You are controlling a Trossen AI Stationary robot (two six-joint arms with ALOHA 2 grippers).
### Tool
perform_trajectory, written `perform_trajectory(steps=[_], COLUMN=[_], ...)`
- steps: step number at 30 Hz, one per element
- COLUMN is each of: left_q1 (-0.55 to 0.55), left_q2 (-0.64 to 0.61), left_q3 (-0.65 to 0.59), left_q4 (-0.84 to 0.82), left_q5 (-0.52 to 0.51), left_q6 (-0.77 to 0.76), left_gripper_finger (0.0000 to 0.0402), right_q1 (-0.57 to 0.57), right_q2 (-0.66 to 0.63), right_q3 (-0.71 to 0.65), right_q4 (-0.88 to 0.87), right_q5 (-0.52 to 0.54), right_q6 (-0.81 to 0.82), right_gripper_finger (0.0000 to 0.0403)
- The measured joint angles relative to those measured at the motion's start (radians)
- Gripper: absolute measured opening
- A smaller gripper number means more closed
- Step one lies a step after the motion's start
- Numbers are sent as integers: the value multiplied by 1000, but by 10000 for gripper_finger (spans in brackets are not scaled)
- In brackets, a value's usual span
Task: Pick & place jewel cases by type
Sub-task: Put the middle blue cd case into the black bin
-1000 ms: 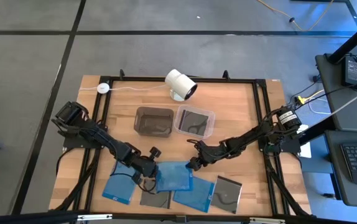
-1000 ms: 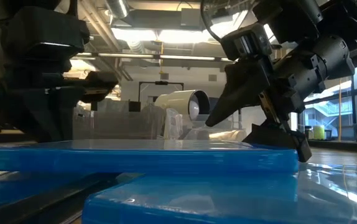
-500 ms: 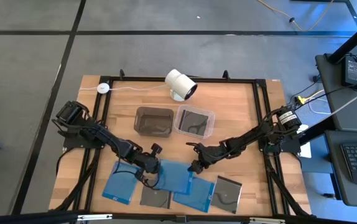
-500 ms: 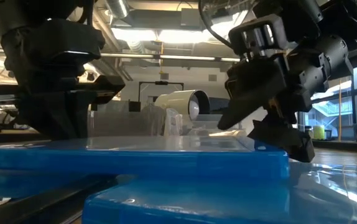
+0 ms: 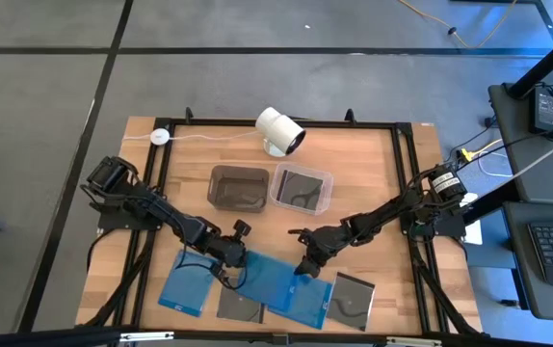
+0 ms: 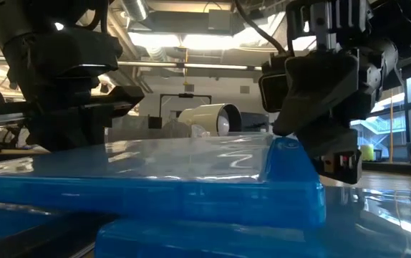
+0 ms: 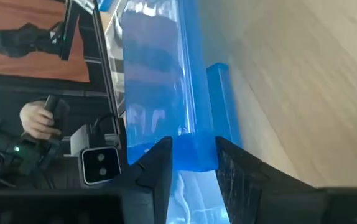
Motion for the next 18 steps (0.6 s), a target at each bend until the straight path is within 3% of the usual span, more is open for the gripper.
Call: perform_trajectory(steps=[13,18], left_q1=[0,-1], left_q2=[-7,-58], left_q3=[0,1], left_q4=[-11,-134], left_q5=[22,95], left_q6=[0,-1], left_gripper_finger=[14,9], right_q1=[0,0], right_q2=[-2,-2], right_q3=[2,2], right_q4=[36,45], right_q5=[-17,-26], right_q6=[-84,-89], right_gripper_finger=[63,61])
